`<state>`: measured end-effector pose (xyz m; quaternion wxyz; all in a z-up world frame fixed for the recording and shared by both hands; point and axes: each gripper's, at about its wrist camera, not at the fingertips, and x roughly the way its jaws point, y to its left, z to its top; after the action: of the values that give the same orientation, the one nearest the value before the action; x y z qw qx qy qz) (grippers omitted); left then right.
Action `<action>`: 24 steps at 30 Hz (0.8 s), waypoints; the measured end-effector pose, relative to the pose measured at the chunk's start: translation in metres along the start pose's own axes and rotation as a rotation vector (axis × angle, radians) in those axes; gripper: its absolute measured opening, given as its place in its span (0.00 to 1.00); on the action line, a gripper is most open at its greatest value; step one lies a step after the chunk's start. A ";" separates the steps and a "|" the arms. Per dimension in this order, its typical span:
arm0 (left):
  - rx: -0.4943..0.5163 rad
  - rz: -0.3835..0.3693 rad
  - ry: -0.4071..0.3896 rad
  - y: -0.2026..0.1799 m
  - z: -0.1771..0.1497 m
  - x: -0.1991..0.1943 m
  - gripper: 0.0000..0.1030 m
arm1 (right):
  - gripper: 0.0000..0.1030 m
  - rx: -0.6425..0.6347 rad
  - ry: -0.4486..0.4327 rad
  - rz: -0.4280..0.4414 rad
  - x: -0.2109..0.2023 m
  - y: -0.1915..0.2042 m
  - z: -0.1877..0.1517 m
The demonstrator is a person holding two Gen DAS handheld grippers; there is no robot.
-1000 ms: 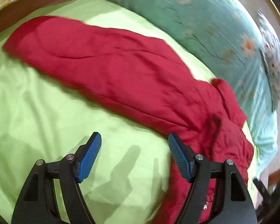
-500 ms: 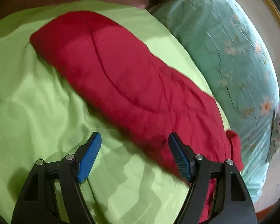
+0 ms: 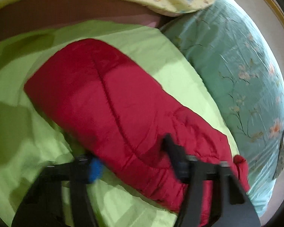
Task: Fold large clothes
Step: 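Move the left gripper to the other sleeve cuff and grasp it, then lift the sleeve with the left gripper and fold it across the jacket back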
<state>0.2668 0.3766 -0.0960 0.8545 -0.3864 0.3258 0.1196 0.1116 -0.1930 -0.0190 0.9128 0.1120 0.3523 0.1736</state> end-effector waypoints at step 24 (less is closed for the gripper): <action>0.393 -0.339 -0.095 -0.143 -0.063 -0.107 0.11 | 0.81 0.086 0.014 -0.026 0.003 -0.032 0.001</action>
<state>0.2218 0.2394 0.0255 0.9353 -0.2562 0.2328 -0.0729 0.1220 -0.2217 -0.0300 0.9068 0.1451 0.3673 0.1471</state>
